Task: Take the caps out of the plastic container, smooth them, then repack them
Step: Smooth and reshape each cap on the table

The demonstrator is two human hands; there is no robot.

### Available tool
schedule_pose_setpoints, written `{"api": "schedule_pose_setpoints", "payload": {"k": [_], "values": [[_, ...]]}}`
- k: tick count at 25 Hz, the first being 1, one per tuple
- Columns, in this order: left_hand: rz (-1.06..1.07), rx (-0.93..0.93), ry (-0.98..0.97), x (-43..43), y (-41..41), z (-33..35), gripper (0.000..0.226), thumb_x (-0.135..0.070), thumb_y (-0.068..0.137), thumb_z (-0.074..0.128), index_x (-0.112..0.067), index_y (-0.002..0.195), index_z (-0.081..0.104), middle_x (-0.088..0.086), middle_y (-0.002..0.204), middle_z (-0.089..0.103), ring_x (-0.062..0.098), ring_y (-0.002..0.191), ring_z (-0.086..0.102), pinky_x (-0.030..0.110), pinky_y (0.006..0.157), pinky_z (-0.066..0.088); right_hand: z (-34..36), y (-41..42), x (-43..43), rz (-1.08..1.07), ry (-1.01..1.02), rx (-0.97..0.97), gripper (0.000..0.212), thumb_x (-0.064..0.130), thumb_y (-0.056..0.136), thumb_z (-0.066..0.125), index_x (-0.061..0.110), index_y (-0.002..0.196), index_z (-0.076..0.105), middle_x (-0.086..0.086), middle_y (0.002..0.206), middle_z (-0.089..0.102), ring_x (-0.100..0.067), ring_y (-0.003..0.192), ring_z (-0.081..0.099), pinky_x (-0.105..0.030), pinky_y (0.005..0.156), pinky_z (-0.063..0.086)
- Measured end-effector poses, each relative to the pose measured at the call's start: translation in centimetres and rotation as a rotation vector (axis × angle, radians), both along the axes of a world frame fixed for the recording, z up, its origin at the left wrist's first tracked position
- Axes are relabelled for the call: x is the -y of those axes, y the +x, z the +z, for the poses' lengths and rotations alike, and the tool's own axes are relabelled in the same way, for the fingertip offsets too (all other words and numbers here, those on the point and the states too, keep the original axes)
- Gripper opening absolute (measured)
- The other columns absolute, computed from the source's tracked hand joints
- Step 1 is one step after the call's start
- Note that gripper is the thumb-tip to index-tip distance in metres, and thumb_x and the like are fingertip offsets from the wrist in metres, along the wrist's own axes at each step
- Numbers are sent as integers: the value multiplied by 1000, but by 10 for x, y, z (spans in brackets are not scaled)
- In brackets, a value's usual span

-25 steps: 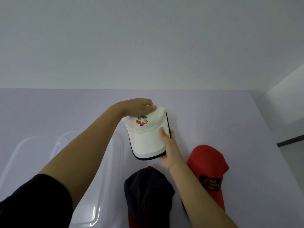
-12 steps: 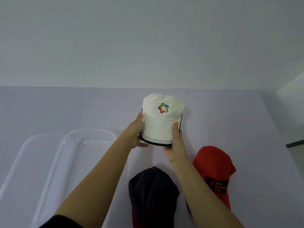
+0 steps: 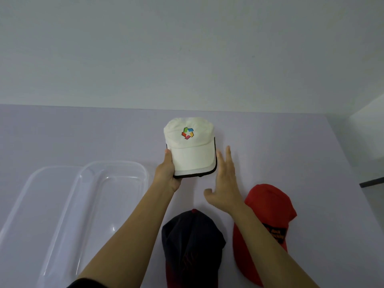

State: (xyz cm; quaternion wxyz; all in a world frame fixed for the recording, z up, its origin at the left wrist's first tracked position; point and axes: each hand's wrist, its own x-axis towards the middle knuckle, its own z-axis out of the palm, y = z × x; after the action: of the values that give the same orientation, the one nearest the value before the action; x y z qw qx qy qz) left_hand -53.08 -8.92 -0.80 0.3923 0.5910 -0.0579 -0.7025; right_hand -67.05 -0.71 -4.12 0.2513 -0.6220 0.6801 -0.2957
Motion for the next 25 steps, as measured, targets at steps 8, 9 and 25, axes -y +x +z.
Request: {"api": "schedule_pose_setpoints", "payload": {"k": [8,9,25], "values": [[-85,1,-61,-19,-15,16,28,-39,96,45,-14,95,59,10,99,69,25,86,67,38,69,57,-4,-1,6,-152,-395,-193,65,25,82,52,12,140,29,-18,140,46,-36,126,47,-44,86,56],[-126,46,-113,-19,-15,18,30,-39,97,42,-13,103,57,11,105,67,24,88,65,36,69,56,-3,-1,5,-145,-400,-197,64,17,82,55,11,141,29,-19,139,47,-38,124,48,-46,82,57],[-696,1574,-1451,-29,19,-7,77,2,71,76,-3,135,34,31,133,50,49,118,52,51,74,58,25,14,8,-78,-370,-270,89,4,71,76,7,142,23,-24,144,38,-43,109,60,-41,72,58]]}}
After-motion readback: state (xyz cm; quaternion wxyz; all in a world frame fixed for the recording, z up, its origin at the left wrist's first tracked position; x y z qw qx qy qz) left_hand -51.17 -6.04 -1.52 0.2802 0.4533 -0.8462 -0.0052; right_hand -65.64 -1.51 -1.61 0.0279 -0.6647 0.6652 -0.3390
